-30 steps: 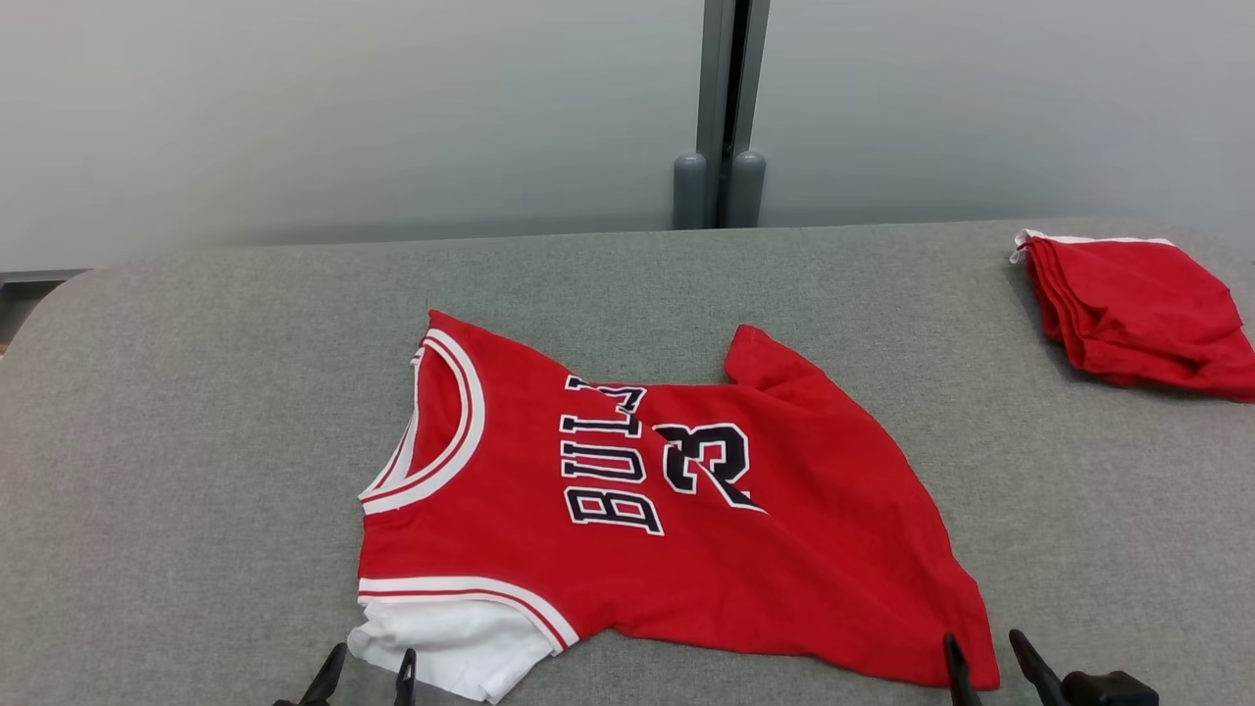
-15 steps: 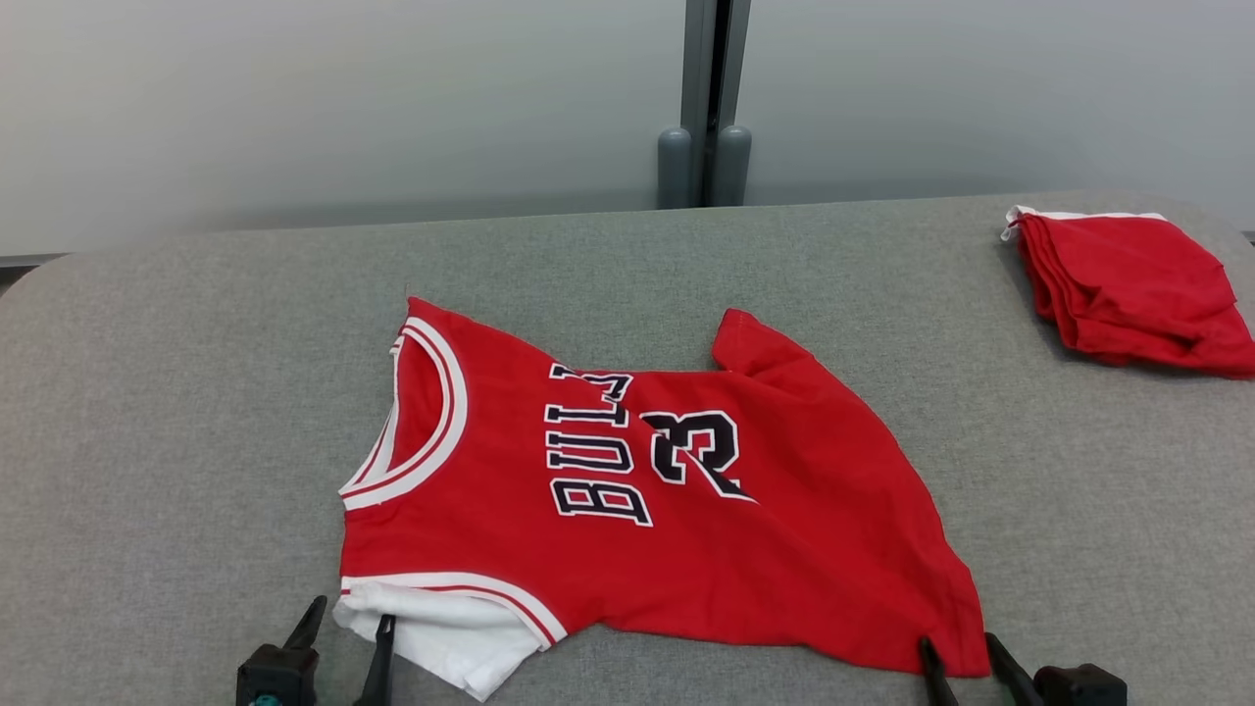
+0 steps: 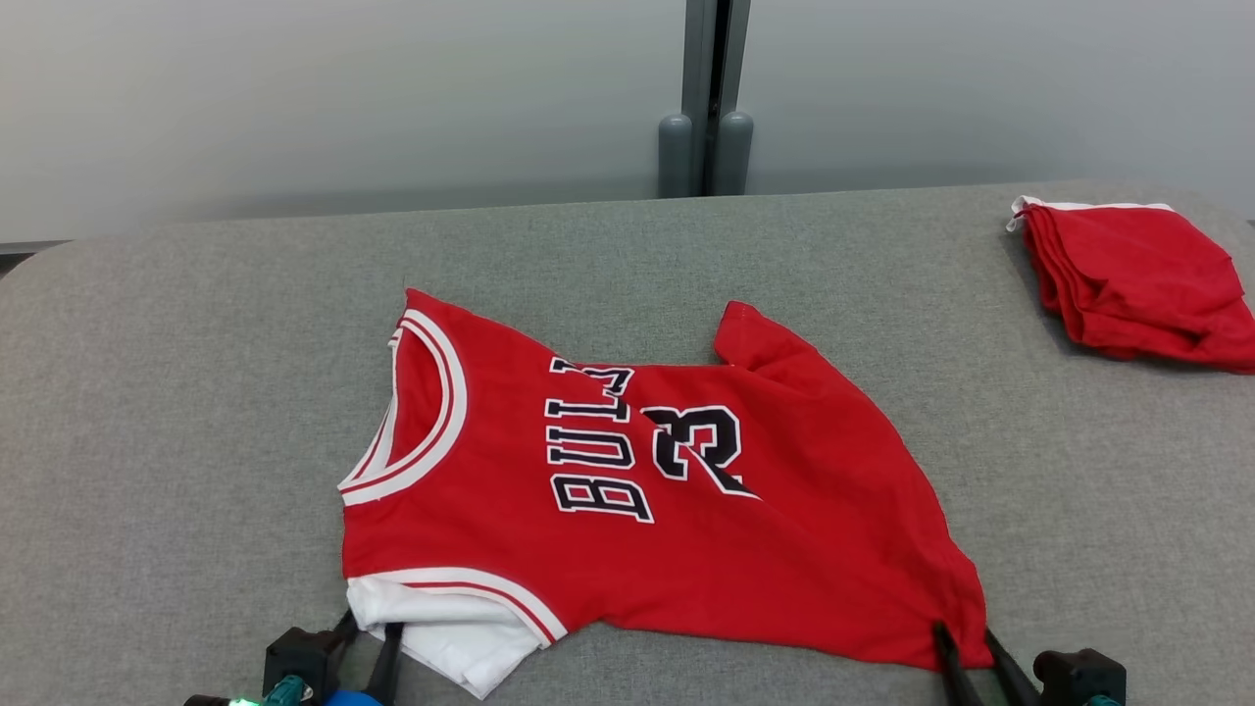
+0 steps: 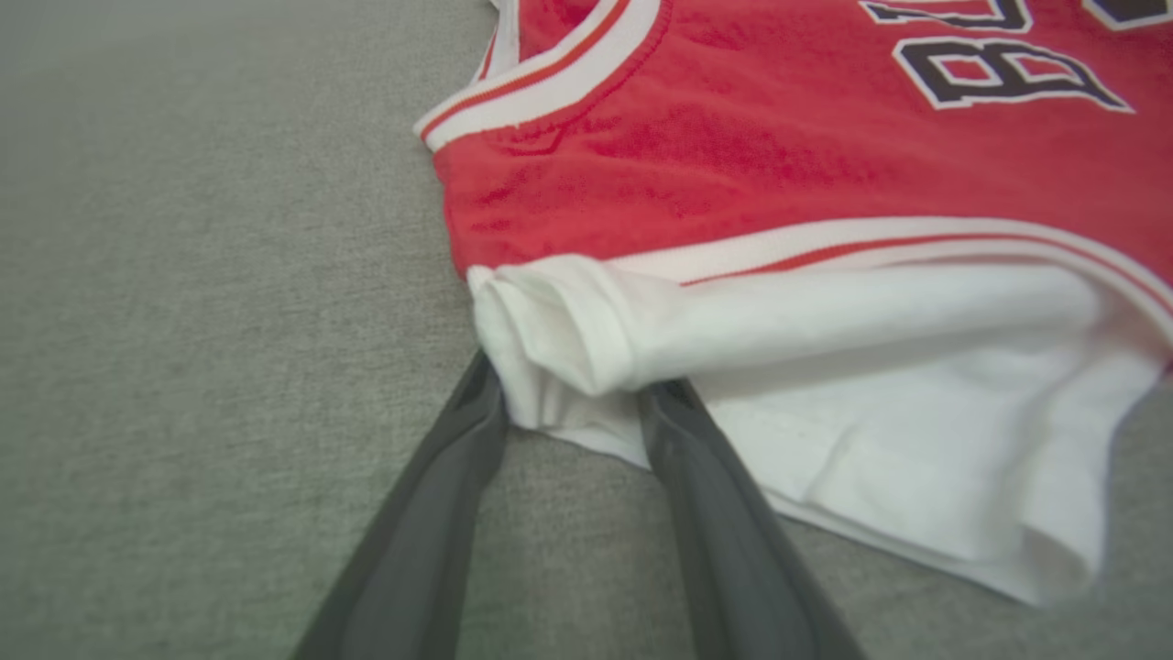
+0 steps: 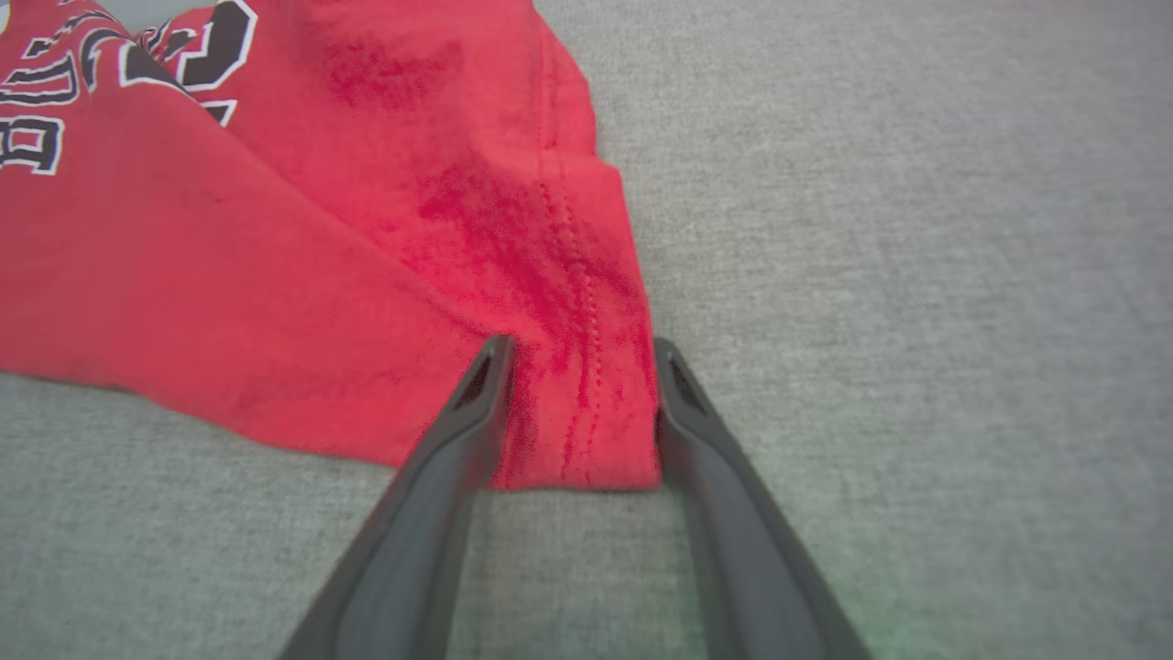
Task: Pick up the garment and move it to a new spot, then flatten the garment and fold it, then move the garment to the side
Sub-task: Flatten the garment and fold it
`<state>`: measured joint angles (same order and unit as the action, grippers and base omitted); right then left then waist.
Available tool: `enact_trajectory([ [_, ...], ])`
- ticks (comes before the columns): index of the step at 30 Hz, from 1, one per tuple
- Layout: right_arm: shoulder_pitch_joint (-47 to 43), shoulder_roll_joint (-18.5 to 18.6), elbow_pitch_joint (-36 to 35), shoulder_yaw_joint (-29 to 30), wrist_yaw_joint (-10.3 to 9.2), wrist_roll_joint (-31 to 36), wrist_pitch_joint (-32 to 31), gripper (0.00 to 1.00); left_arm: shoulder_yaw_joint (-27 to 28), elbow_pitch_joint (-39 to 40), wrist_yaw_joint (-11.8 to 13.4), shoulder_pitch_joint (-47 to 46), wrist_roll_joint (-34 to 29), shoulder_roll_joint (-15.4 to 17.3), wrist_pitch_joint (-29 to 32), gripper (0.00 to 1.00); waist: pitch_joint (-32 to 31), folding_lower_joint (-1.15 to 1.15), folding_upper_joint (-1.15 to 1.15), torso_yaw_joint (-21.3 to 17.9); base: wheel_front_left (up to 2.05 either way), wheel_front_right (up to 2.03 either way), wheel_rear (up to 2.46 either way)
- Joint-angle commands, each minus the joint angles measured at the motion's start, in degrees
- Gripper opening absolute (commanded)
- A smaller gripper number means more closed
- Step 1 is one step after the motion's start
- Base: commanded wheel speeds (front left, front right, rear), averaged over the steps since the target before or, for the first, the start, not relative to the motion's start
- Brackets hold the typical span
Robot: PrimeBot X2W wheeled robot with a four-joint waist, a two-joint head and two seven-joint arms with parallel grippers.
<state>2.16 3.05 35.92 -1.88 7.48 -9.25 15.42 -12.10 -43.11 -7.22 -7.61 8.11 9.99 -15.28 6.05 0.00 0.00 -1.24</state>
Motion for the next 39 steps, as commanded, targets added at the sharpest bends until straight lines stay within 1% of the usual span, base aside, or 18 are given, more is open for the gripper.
enact_trajectory([
  [1, -0.22, -0.33, 1.42, -0.75, 0.03, -0.20, -0.73, 0.00, -0.50, -0.77, -0.27, -0.41, 0.41, -0.28, 0.24, 0.00, -0.07, 0.00, 0.00, 0.10, 0.00, 0.00, 0.00],
  [5, -0.28, -0.26, 1.41, -1.34, 0.03, -0.84, -0.64, 0.00, -0.76, 1.28, -0.23, 0.90, 2.49, -0.65, 0.19, 0.00, -0.68, 0.00, 0.00, 0.22, 0.00, 0.00, 0.00],
  [8, -0.91, -0.26, 0.11, -1.70, 0.03, -1.14, -0.49, 0.00, -1.29, 4.12, -0.24, 2.83, 3.85, -0.48, 0.13, 0.00, -1.23, 0.00, 0.00, 0.31, 0.00, 0.00, 0.00],
  [16, -1.71, -0.11, -7.19, -2.23, 0.02, -1.65, -0.30, 0.00, -4.39, 14.83, -0.23, 7.94, 6.76, 0.22, 0.12, 0.00, -1.99, 0.00, 0.00, 1.23, 0.00, 0.00, 0.00],
  [19, -1.07, -0.03, -10.72, -2.17, 0.02, -1.84, -0.37, 0.00, -4.68, 19.07, -0.24, 7.86, 7.46, 0.82, 0.15, 0.00, -1.98, 0.00, 0.00, 1.54, 0.00, 0.00, 0.00],
  [24, 3.40, 1.26, -16.35, -3.13, 0.02, -3.42, -1.56, 0.00, -3.80, 25.86, -0.24, 3.29, 9.02, 1.81, 1.35, 0.00, -0.64, 0.00, 0.00, 1.28, 0.00, 0.00, 0.00],
  [26, 6.84, 2.35, -17.78, -3.63, 0.02, -3.80, -2.17, 0.00, -3.30, 27.69, -0.24, 0.31, 9.25, 2.32, 2.28, 0.00, 0.40, 0.00, 0.00, 0.76, 0.00, 0.00, 0.00],
  [28, 11.43, 2.30, -18.70, -3.94, 0.02, -5.32, -2.73, 0.00, -2.28, 29.30, -0.22, -3.66, 10.02, 2.60, 3.17, 0.00, 1.89, 0.00, 0.00, 0.04, 0.00, 0.00, 0.00],
  [29, 16.64, 2.55, -18.79, -4.13, 0.02, -6.58, -3.37, 0.00, -1.67, 30.16, -0.23, -8.24, 10.53, 3.25, 4.18, 0.00, 3.59, 0.00, 0.00, -0.45, 0.00, 0.00, 0.00],
  [30, 19.50, 2.81, -18.51, -4.50, 0.02, -7.07, -3.75, 0.00, -1.41, 30.15, -0.22, -10.70, 10.60, 3.61, 4.82, 0.00, 4.53, 0.00, 0.00, -0.73, 0.00, 0.00, 0.00],
  [33, 28.93, 3.17, -16.90, -5.61, 0.02, -8.78, -4.59, 0.00, -1.30, 29.79, -0.23, -18.81, 11.35, 4.50, 6.25, 0.00, 7.91, 0.00, 0.00, -1.58, 0.00, 0.00, 0.00],
  [35, 36.01, 3.53, -15.19, -6.27, 0.02, -9.86, -5.35, 0.00, -1.54, 29.06, -0.24, -24.91, 11.97, 5.65, 7.27, 0.00, 10.63, 0.00, 0.00, -2.08, 0.00, 0.00, 0.00],
  [36, 36.01, 3.53, -15.19, -6.27, 0.02, -9.86, -5.35, 0.00, -1.54, 29.06, -0.24, -24.91, 11.97, 5.65, 7.27, 0.00, 10.63, 0.00, 0.00, -2.08, 0.00, 0.00, 0.00],
  [39, 46.86, 3.90, -11.28, -6.18, 0.02, -11.49, -6.01, 0.00, -1.56, 26.78, -0.23, -34.77, 13.06, 6.87, 8.13, 0.00, 14.37, 0.00, 0.00, -2.43, 0.00, 0.00, 0.00],
])
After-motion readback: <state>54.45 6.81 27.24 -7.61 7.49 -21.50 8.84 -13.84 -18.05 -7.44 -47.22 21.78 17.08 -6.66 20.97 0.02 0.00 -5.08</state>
